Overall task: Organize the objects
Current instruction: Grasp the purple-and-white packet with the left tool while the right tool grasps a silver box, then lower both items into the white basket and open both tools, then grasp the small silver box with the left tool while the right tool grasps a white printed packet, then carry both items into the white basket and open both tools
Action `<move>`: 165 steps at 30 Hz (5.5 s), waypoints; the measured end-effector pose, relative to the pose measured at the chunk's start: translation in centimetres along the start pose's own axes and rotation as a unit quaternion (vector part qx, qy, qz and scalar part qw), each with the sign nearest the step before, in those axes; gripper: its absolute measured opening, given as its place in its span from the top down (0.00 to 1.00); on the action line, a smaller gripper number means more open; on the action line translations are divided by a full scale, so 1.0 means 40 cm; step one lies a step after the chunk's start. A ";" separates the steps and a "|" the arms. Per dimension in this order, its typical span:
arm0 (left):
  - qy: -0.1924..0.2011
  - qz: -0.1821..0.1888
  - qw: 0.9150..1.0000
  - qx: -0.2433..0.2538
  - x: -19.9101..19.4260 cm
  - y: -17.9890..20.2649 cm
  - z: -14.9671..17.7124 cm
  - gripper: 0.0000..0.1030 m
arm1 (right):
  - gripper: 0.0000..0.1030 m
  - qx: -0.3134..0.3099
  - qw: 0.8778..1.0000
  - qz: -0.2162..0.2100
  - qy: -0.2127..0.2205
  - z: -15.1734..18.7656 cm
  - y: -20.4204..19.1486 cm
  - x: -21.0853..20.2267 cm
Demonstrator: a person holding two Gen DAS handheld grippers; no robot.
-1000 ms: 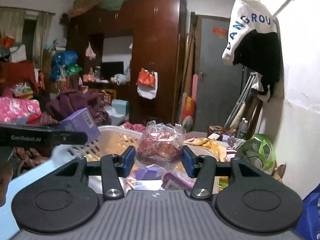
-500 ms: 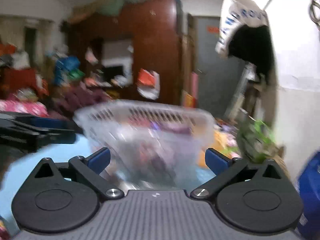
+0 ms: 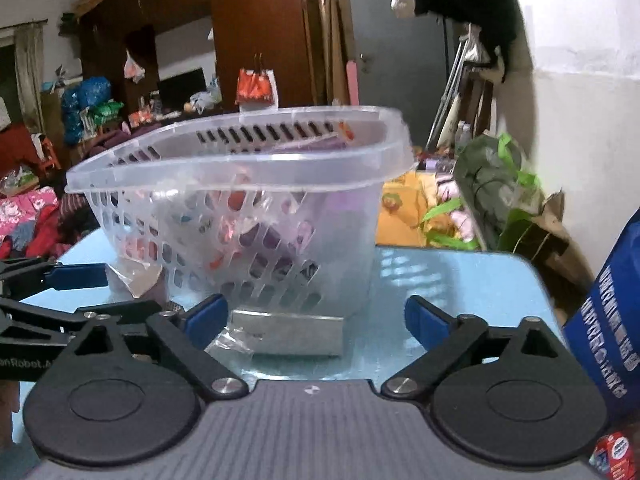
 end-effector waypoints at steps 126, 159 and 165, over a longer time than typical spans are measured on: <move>0.025 0.032 0.999 -0.024 -0.019 0.051 0.032 0.82 | 0.47 -0.007 0.995 -0.088 0.041 0.074 -0.023 -0.081; 0.081 0.029 0.992 0.094 -0.290 0.037 0.050 0.37 | 0.50 -0.053 0.983 -0.077 0.160 -0.181 -0.080 -0.217; 0.009 0.017 0.996 0.085 -0.204 0.033 0.146 0.55 | 0.49 -0.063 0.982 -0.079 0.159 -0.201 -0.086 -0.230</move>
Point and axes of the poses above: each gripper's, at about its wrist camera, not at the fingertips, and x roughly the way its jaws point, y to its right, z to its underside, the point moved 8 cm from there along x, roughly the way its jaws point, and after that the axes turned 7 degrees about z, right-handed, at the moved point
